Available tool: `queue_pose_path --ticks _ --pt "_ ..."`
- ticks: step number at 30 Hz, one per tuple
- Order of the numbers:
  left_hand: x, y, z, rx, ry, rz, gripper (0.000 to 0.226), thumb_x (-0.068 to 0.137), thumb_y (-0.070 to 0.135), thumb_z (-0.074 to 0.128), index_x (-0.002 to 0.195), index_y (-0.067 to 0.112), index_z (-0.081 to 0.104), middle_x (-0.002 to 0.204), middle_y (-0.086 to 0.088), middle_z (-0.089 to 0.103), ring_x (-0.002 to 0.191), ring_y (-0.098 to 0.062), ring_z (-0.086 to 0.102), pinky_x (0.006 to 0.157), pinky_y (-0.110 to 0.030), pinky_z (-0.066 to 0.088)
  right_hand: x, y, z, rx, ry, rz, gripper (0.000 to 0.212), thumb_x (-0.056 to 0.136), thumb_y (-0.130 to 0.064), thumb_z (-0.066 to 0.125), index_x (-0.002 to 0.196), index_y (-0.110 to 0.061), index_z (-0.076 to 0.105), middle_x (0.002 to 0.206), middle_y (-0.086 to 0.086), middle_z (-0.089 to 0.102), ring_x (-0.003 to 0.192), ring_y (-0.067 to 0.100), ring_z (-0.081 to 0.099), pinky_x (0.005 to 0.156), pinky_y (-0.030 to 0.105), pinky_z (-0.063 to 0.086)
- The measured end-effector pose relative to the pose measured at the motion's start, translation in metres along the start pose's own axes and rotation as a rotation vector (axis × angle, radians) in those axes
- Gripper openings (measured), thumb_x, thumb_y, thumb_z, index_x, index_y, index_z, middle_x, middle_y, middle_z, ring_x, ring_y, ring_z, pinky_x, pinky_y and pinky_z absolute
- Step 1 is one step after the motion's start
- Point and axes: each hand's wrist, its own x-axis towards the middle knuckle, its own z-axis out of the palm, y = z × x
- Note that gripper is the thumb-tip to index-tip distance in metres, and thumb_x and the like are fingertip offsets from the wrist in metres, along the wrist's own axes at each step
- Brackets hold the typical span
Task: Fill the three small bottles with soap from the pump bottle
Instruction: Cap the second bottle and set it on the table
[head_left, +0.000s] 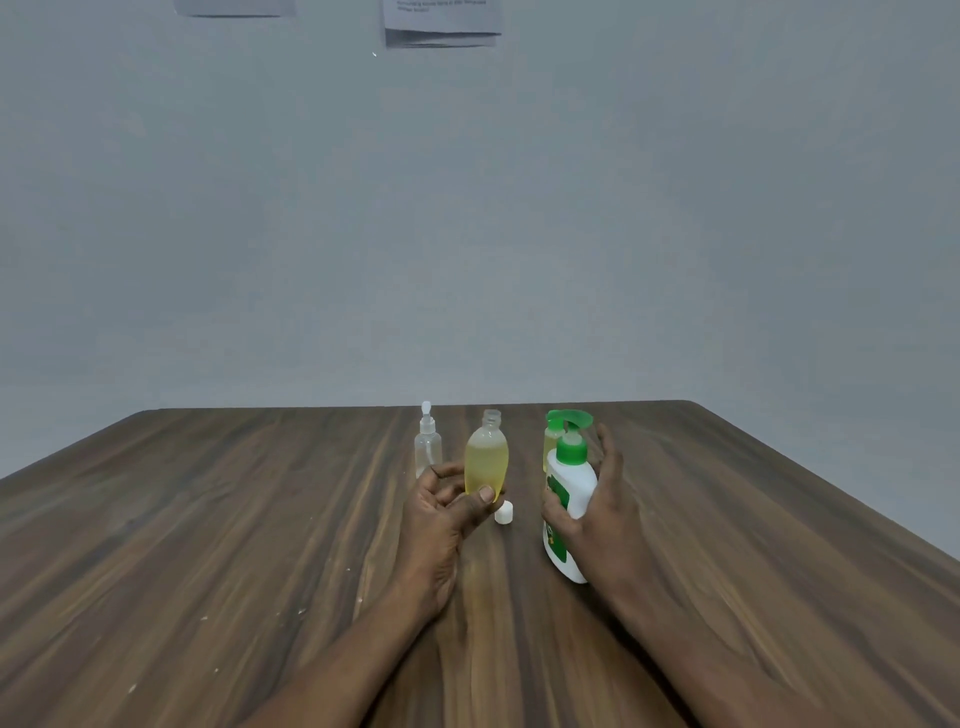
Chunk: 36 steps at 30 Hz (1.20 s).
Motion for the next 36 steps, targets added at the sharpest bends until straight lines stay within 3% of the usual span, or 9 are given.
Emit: queue_pose_path --ticks 3,5,8,11,14,20,27,31,36 --pt "-0.001 0.002 -0.001 0.004 -0.005 0.004 0.056 0.069 0.002 0.077 0.122 0.010 0.063 0.106 -0.017 0.075 0.105 -0.039 0.070 0.095 -0.047 0.055 -0.001 -0.002 -0.002 0.017 0.008 0.003 0.068 0.078 -0.023 0.078 0.128 -0.048 0.039 0.101 -0.031 0.059 0.092 -0.012 0.059 0.074 0.012 0.042" --pt "-0.001 0.002 -0.002 0.029 0.000 0.011 0.049 0.070 0.003 0.077 0.118 0.006 0.067 0.106 -0.019 0.075 0.109 -0.041 0.068 0.098 -0.050 0.054 -0.001 -0.003 -0.002 0.025 0.008 0.008 0.064 0.077 -0.021 0.078 0.119 -0.052 0.041 0.101 -0.031 0.059 0.093 -0.009 0.059 0.077 0.014 0.044" --pt "-0.001 0.001 -0.004 0.053 0.022 0.006 0.045 0.070 0.003 0.079 0.114 0.000 0.067 0.107 -0.023 0.074 0.109 -0.045 0.067 0.100 -0.055 0.052 -0.001 0.001 -0.002 0.014 -0.004 0.032 0.053 0.077 -0.021 0.079 0.119 -0.038 0.051 0.096 -0.023 0.062 0.088 0.003 0.062 0.077 0.023 0.048" --pt "0.000 0.001 -0.005 0.079 0.020 0.006 0.046 0.068 0.001 0.083 0.110 -0.003 0.065 0.106 -0.026 0.073 0.106 -0.048 0.067 0.098 -0.055 0.054 -0.001 0.005 -0.002 -0.018 -0.034 0.102 0.025 0.077 -0.026 0.077 0.093 -0.029 0.059 0.078 -0.009 0.065 0.075 0.010 0.064 0.066 0.027 0.048" --pt "0.002 0.001 -0.008 0.108 0.012 0.020 0.048 0.065 0.002 0.084 0.108 -0.004 0.064 0.106 -0.028 0.072 0.106 -0.049 0.067 0.095 -0.053 0.056 0.001 0.008 -0.004 -0.040 -0.014 0.147 0.018 0.076 -0.027 0.076 0.079 -0.027 0.058 0.071 -0.002 0.065 0.067 0.013 0.063 0.064 0.035 0.049" --pt "0.002 0.001 -0.008 0.140 -0.012 0.044 0.044 0.066 0.007 0.081 0.106 -0.003 0.066 0.104 -0.027 0.073 0.099 -0.041 0.070 0.087 -0.044 0.060 0.018 0.015 -0.028 -0.084 0.173 0.161 0.022 0.078 -0.028 0.079 0.089 -0.015 0.065 0.076 0.002 0.067 0.069 0.022 0.063 0.063 0.036 0.051" --pt "0.004 -0.001 -0.012 0.221 0.007 0.034 0.045 0.066 0.005 0.085 0.106 -0.001 0.066 0.103 -0.024 0.074 0.102 -0.042 0.070 0.095 -0.053 0.056 0.030 0.036 -0.043 -0.139 0.185 0.201 0.028 0.077 -0.022 0.076 0.100 -0.015 0.063 0.079 -0.002 0.065 0.073 0.022 0.061 0.057 0.026 0.036" --pt "0.005 0.001 -0.015 0.279 0.021 0.047 0.038 0.071 -0.003 0.084 0.105 -0.001 0.067 0.099 -0.019 0.076 0.090 -0.026 0.073 0.087 -0.043 0.057 0.027 0.039 -0.043 -0.114 0.187 0.196 0.029 0.078 -0.022 0.077 0.103 -0.015 0.062 0.084 0.000 0.067 0.073 0.019 0.061 0.058 0.026 0.038" --pt "0.004 0.004 -0.018 0.312 0.021 0.065 0.036 0.072 -0.001 0.083 0.105 -0.001 0.068 0.098 -0.016 0.077 0.091 -0.025 0.073 0.078 -0.028 0.056 0.024 0.036 -0.043 -0.070 0.176 0.190 0.050 0.077 -0.021 0.079 0.121 -0.017 0.056 0.098 0.000 0.066 0.084 0.022 0.064 0.066 0.029 0.042"
